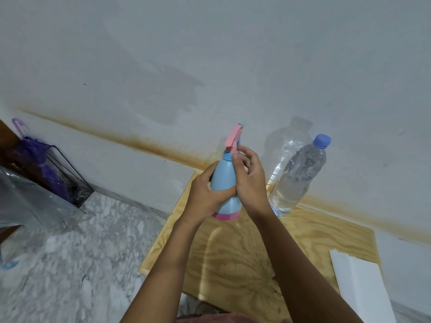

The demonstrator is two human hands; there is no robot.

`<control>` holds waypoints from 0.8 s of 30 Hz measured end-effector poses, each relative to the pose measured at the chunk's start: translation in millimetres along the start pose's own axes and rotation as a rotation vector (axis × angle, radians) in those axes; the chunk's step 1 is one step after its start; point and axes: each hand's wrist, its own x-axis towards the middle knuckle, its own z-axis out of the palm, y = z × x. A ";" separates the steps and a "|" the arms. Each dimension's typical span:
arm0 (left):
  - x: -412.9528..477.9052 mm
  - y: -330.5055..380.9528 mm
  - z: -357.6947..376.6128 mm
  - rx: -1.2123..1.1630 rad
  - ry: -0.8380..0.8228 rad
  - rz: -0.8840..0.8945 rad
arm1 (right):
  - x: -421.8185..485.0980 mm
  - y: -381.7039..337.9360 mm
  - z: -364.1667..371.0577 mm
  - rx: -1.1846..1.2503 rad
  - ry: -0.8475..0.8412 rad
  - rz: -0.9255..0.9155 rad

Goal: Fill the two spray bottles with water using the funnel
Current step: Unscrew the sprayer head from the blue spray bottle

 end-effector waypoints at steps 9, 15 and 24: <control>-2.6 -6.8 2.5 -0.028 0.007 0.003 | 3.6 -1.4 -3.4 -0.141 0.039 -0.058; -2.9 -14.8 6.4 0.024 0.028 0.008 | 2.2 1.6 -5.6 -0.232 -0.010 -0.062; -4.7 -25.4 9.9 -0.006 0.038 -0.001 | 0.8 3.7 -10.4 -0.305 -0.016 -0.114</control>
